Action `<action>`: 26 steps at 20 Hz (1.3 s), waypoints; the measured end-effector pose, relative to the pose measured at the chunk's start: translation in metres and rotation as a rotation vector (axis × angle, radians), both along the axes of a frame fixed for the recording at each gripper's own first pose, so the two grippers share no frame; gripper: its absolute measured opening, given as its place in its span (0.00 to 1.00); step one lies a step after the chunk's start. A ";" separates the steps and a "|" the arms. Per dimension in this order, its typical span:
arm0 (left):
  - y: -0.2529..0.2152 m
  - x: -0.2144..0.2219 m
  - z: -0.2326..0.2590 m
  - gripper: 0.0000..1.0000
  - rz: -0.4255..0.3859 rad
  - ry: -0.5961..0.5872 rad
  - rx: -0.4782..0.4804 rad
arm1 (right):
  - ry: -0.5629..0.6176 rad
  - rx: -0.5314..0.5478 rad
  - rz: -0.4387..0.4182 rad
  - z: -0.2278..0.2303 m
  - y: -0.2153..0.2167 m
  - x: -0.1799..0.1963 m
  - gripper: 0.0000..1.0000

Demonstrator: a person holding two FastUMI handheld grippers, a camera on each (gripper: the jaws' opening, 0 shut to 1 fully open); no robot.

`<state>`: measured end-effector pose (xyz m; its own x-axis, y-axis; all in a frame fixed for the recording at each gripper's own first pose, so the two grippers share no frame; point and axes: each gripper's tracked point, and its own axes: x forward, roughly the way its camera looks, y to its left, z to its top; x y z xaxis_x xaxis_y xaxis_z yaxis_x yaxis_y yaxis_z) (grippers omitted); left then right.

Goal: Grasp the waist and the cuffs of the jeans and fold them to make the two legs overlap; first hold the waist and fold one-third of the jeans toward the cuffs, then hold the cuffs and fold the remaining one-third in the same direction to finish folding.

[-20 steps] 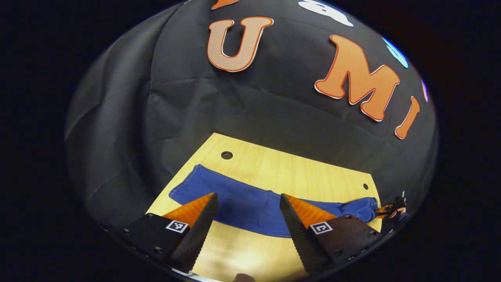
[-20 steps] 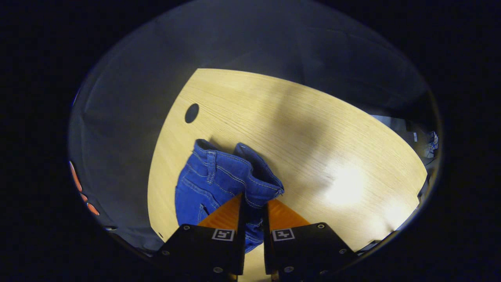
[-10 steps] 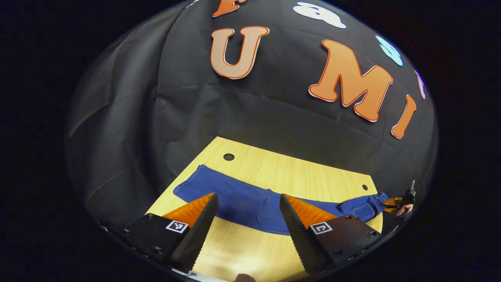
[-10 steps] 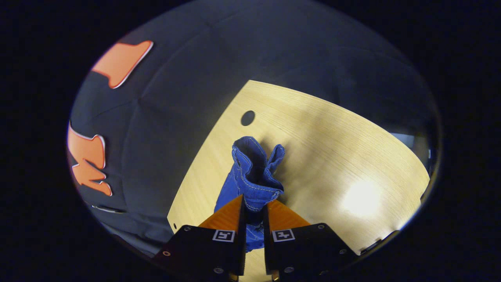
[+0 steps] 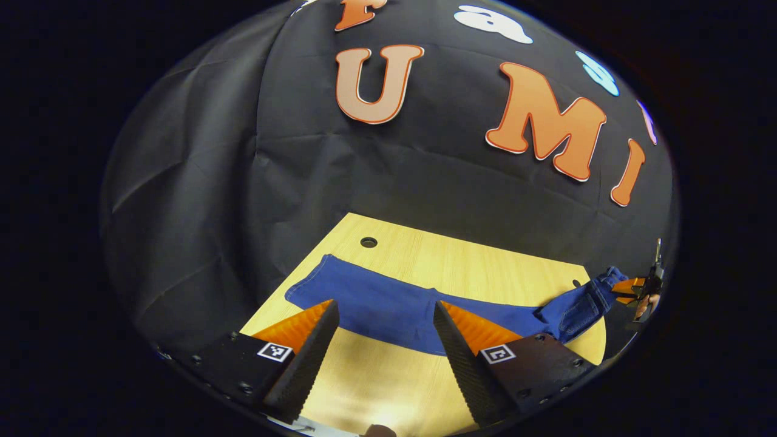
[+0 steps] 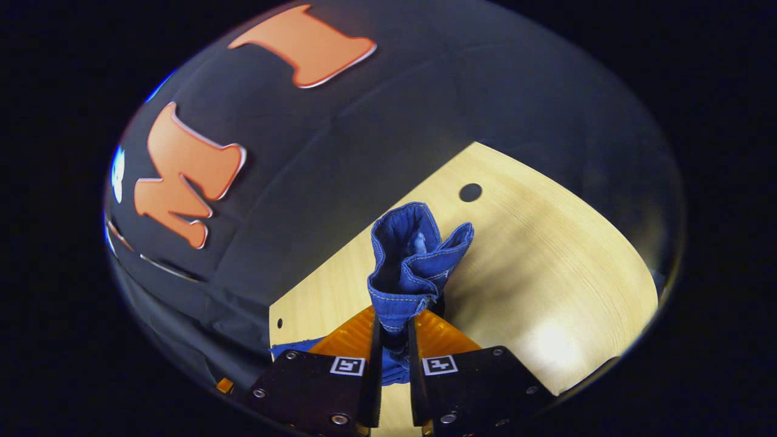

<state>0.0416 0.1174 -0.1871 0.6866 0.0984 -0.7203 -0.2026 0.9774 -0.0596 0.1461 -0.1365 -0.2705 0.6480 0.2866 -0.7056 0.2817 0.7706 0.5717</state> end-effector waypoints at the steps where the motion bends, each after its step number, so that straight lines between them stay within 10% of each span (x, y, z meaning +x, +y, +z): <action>1: 0.007 0.002 -0.005 0.97 -0.014 0.004 -0.002 | -0.007 -0.005 0.019 0.006 0.011 -0.001 0.20; 19: 0.152 0.047 -0.118 0.94 0.036 0.134 -0.182 | 0.107 -0.080 0.111 -0.014 0.220 -0.015 0.20; 21: 0.165 0.052 -0.138 0.97 0.082 0.167 -0.245 | 0.134 -0.024 0.102 -0.017 0.236 -0.020 0.50; 26: 0.196 0.054 -0.180 0.96 0.196 0.237 -0.411 | 0.124 -0.065 0.089 -0.016 0.249 -0.016 0.59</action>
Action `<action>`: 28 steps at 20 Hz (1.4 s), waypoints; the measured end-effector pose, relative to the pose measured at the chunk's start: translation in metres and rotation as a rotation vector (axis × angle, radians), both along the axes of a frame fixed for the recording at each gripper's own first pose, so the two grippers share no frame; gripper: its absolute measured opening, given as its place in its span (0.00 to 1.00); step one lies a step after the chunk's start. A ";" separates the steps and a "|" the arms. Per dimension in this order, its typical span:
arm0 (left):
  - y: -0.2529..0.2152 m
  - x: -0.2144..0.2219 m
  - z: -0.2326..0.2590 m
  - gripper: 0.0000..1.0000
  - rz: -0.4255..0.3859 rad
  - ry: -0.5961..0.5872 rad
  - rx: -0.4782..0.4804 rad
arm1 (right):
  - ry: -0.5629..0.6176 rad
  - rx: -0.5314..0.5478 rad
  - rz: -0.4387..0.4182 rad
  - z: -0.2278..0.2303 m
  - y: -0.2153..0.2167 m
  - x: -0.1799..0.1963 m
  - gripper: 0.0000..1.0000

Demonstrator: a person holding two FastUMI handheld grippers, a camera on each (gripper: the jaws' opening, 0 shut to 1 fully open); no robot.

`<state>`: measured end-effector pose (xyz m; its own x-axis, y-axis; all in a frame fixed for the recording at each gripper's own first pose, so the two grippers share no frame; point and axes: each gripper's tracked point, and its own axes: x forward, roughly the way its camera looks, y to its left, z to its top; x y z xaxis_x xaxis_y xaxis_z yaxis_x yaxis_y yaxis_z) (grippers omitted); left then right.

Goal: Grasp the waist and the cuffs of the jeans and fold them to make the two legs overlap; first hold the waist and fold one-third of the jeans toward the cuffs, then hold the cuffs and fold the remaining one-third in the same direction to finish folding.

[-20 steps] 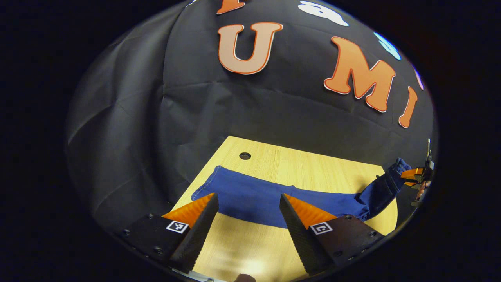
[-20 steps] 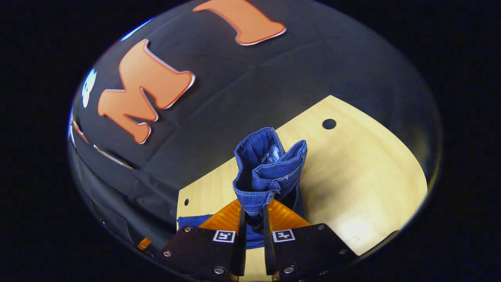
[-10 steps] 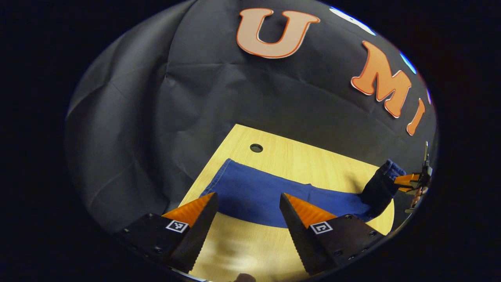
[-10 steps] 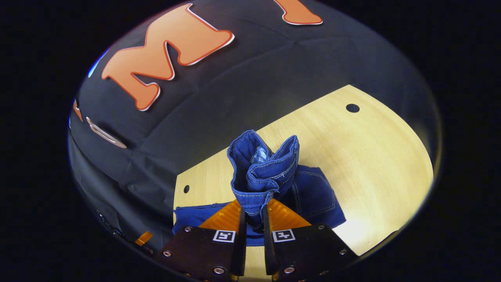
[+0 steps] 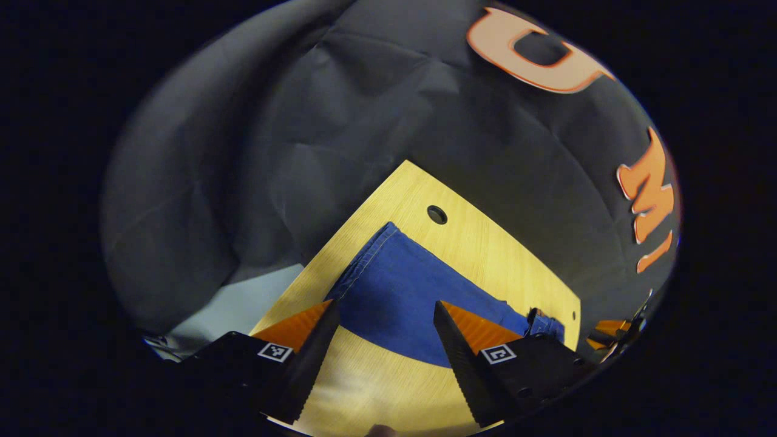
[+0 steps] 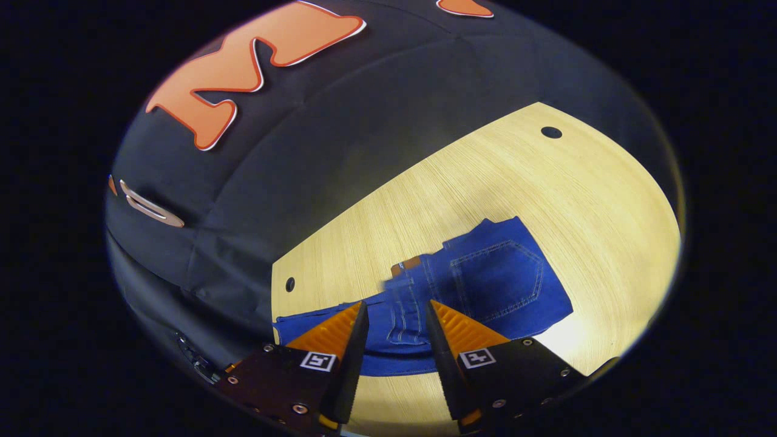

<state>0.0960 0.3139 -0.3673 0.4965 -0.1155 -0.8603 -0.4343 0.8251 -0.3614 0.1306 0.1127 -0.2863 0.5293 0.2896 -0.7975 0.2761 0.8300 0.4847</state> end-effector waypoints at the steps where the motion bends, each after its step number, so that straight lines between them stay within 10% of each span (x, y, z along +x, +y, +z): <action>1: 0.005 0.005 -0.012 0.97 0.028 0.019 -0.042 | -0.005 -0.008 -0.005 0.003 -0.001 0.000 0.66; 5: 0.021 0.010 -0.052 0.97 0.105 0.090 -0.137 | -0.046 -0.087 -0.026 0.017 -0.027 -0.004 0.85; 17: -0.026 0.032 -0.092 0.95 0.031 0.134 -0.326 | -0.096 -0.155 -0.064 0.053 -0.080 -0.033 0.88; 20: -0.038 0.036 -0.099 0.74 0.049 0.121 -0.336 | -0.104 -0.144 -0.068 0.058 -0.084 -0.034 0.88; 22: -0.032 0.034 -0.103 0.18 0.104 0.139 -0.302 | -0.108 -0.144 -0.077 0.060 -0.094 -0.038 0.88; 28: -0.036 0.035 -0.049 0.12 0.123 0.019 -0.256 | -0.162 -0.135 -0.072 0.076 -0.125 -0.039 0.88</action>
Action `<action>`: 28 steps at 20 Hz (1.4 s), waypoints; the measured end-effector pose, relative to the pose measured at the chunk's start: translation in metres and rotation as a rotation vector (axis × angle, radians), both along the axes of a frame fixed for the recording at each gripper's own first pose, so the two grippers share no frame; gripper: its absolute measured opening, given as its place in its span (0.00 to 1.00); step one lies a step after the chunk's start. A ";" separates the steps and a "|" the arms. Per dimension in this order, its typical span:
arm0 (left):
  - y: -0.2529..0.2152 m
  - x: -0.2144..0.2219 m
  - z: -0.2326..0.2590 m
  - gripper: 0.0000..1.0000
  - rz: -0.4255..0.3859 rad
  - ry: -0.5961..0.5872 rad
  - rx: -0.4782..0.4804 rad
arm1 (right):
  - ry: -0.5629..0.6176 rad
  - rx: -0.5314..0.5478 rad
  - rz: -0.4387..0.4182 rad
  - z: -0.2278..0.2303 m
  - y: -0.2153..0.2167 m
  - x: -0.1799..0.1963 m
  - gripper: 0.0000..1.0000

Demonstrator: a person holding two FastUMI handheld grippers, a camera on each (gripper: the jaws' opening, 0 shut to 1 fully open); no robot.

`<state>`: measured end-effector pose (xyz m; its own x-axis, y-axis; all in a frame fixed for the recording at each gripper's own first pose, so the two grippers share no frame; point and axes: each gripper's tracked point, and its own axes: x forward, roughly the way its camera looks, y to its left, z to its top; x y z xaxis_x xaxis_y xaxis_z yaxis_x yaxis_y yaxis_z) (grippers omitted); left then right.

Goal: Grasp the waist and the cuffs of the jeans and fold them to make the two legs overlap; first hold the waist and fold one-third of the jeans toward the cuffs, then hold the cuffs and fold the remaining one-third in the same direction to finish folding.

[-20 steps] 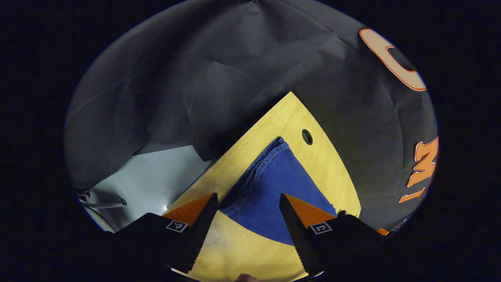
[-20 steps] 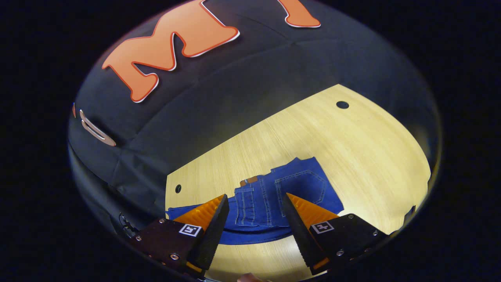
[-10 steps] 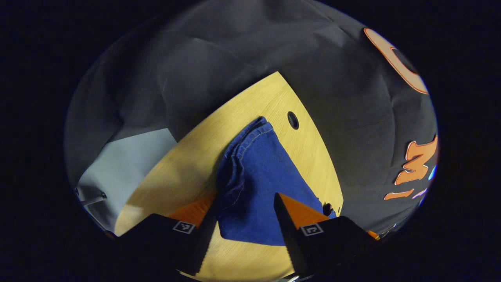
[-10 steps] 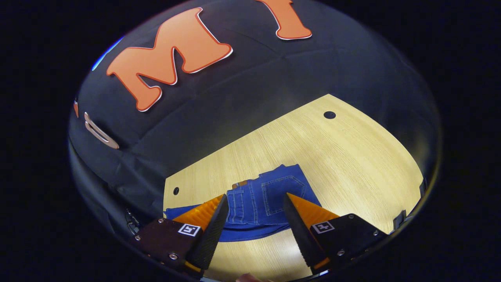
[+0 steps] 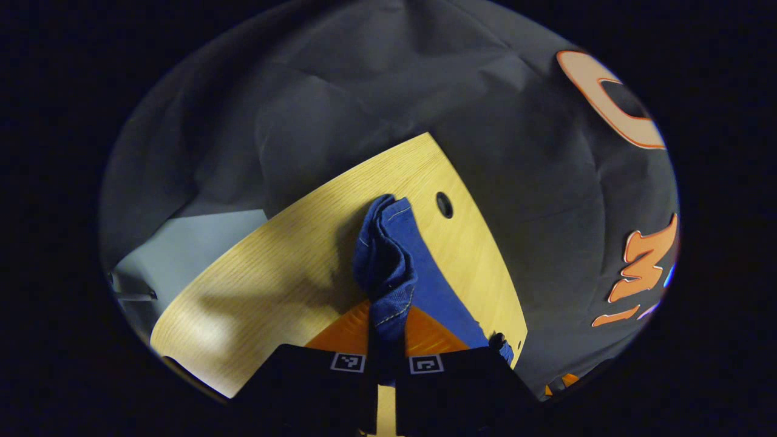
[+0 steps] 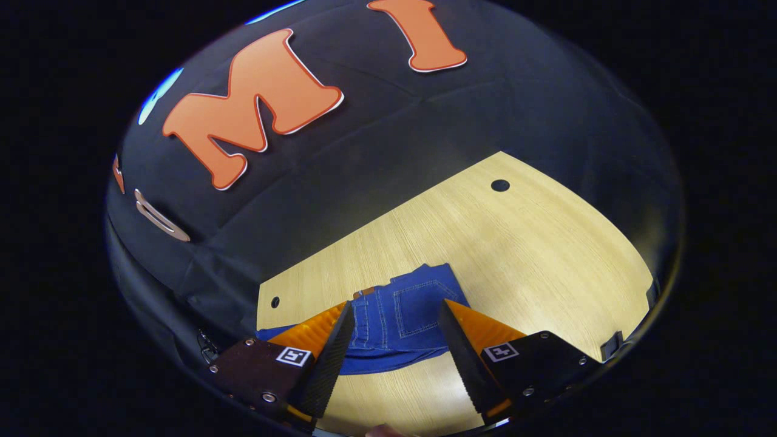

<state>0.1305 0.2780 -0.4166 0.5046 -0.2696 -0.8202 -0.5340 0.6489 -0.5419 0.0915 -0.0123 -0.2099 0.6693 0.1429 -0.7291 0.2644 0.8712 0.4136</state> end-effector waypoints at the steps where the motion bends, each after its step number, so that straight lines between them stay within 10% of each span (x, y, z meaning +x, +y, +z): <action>1: -0.005 0.001 0.016 0.12 -0.013 -0.031 0.018 | -0.018 0.001 0.005 0.005 -0.003 0.002 0.88; 17: -0.204 0.038 0.220 0.11 -0.371 -0.379 0.278 | -0.221 -0.077 0.175 0.046 -0.043 -0.003 0.98; 28: -0.391 0.050 0.232 0.11 -0.614 -0.413 0.297 | -0.260 -0.105 0.247 0.042 -0.082 -0.028 0.97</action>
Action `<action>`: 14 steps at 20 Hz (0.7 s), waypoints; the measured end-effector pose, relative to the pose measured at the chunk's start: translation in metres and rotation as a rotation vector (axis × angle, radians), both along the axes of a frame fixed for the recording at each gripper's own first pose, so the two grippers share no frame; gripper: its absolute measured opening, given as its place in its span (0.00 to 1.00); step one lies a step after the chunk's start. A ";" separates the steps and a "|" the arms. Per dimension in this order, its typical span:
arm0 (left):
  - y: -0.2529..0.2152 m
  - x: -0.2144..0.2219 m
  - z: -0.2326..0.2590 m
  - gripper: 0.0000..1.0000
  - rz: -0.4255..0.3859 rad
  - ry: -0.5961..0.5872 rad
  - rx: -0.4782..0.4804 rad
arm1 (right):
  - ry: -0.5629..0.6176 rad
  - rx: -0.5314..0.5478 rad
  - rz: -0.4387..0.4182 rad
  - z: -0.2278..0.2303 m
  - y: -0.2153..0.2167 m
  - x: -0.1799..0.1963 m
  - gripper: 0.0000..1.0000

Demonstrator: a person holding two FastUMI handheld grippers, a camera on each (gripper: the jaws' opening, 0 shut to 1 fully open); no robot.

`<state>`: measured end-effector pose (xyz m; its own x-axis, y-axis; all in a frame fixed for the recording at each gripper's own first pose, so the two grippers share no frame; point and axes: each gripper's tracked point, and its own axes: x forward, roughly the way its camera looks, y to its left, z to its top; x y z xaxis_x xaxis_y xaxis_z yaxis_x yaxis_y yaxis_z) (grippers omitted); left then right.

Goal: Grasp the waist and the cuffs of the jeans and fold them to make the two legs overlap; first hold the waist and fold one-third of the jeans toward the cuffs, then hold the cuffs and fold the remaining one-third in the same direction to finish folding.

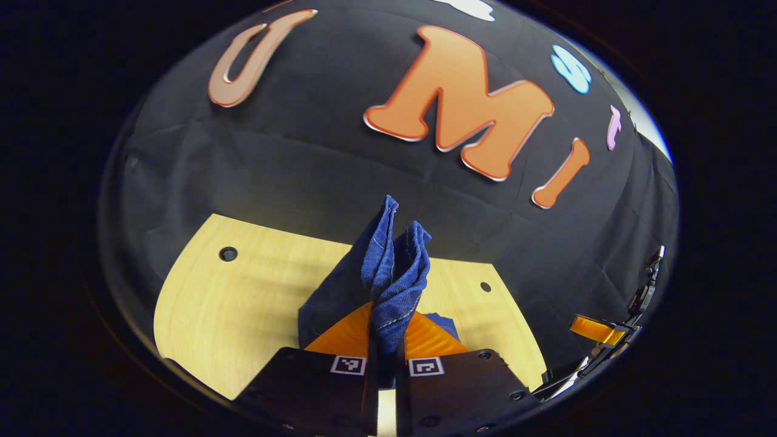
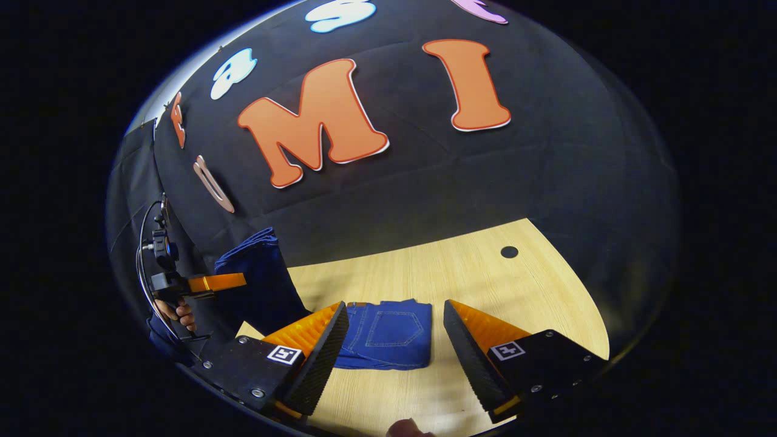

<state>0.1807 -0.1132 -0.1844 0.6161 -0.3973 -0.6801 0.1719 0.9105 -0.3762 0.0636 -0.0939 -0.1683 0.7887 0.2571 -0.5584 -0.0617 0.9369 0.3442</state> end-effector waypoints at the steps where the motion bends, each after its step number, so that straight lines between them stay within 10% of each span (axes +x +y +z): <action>1: -0.014 -0.001 -0.005 0.12 -0.022 0.011 0.014 | 0.007 -0.006 -0.001 -0.003 -0.006 -0.002 0.97; 14: -0.174 -0.032 -0.103 0.12 -0.278 0.170 0.226 | 0.071 0.002 -0.040 -0.041 -0.062 -0.002 0.97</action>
<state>0.1491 -0.2868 -0.2872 0.3768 -0.3615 -0.8528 0.3765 0.9010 -0.2156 0.0613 -0.1559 -0.2097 0.7567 0.2277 -0.6128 0.0003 0.9373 0.3486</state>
